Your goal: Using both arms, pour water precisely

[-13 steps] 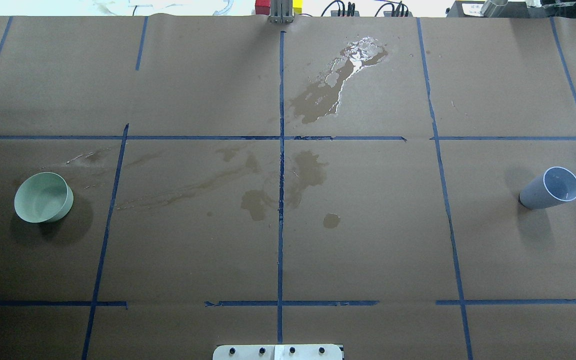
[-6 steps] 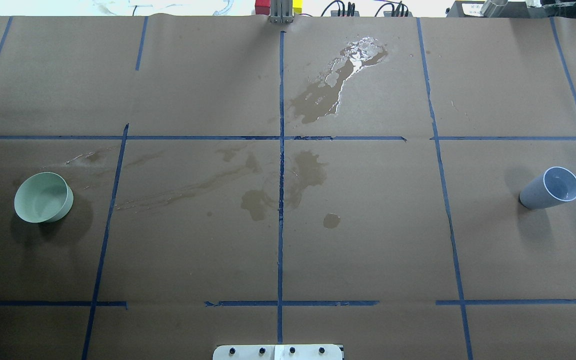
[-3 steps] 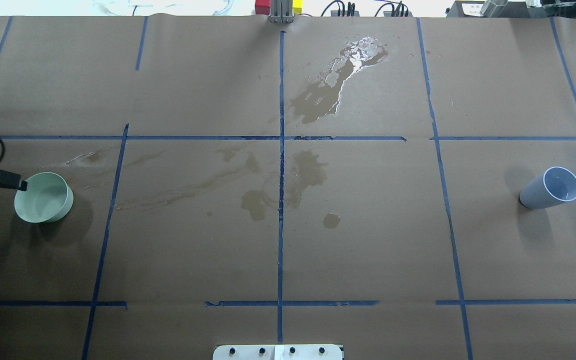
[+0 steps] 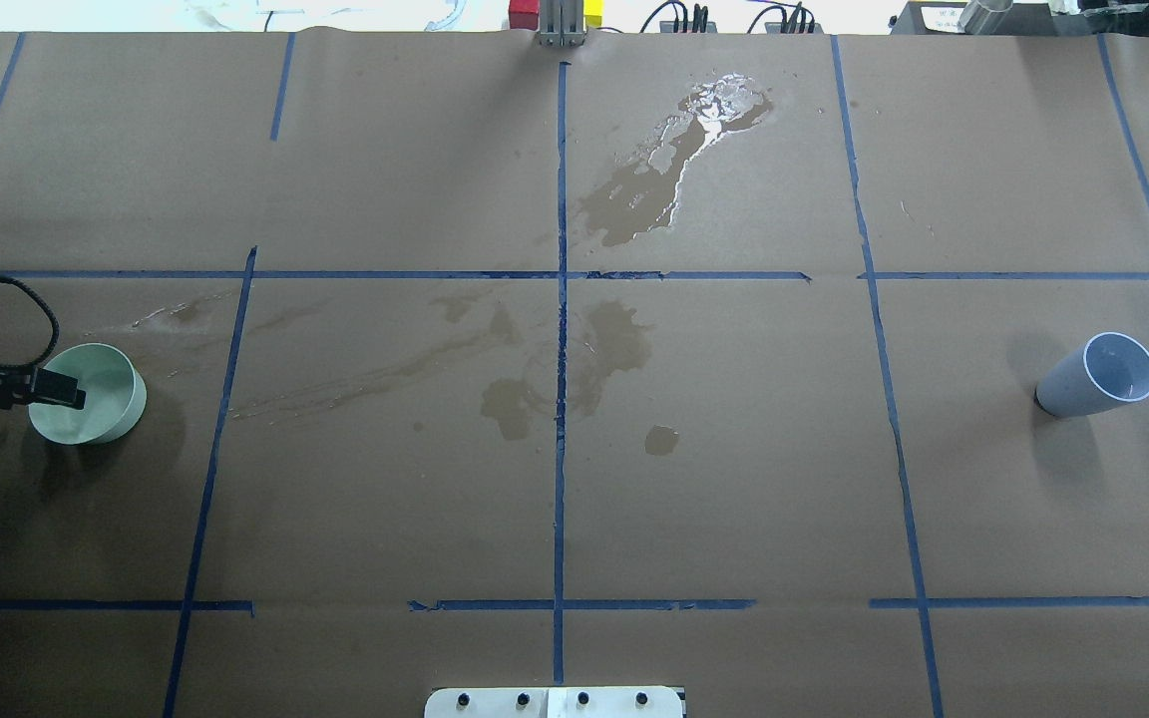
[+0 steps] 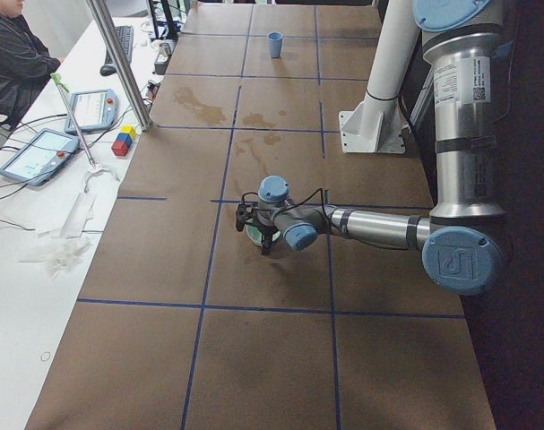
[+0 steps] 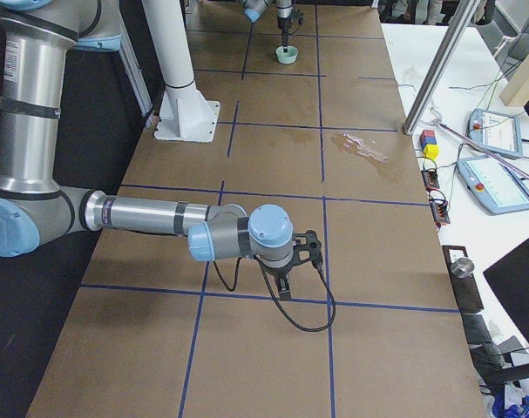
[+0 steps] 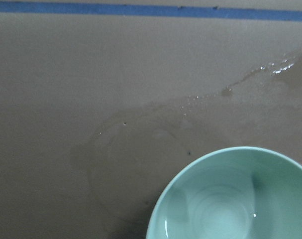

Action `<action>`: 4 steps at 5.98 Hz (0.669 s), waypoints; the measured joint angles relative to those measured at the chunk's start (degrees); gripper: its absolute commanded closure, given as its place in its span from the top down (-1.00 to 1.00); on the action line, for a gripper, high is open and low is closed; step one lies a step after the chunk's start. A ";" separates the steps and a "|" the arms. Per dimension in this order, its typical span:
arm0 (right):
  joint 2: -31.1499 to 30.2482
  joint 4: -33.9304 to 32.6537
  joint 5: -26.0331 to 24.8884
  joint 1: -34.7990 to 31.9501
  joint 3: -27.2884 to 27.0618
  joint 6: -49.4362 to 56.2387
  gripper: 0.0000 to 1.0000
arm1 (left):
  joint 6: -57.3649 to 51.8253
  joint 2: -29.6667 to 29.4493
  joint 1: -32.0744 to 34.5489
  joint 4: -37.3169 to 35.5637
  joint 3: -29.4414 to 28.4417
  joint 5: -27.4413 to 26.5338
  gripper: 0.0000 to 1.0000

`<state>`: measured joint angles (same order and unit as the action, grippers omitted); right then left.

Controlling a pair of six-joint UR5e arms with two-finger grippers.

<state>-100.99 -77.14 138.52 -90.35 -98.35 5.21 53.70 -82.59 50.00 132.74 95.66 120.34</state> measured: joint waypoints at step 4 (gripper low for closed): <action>-0.04 0.06 0.00 0.00 0.00 -0.02 1.00 | -0.25 -0.26 -0.41 -0.18 0.74 0.45 -1.00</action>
<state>-101.03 -77.08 138.52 -90.35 -98.35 5.19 53.45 -82.85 49.59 132.56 96.41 120.80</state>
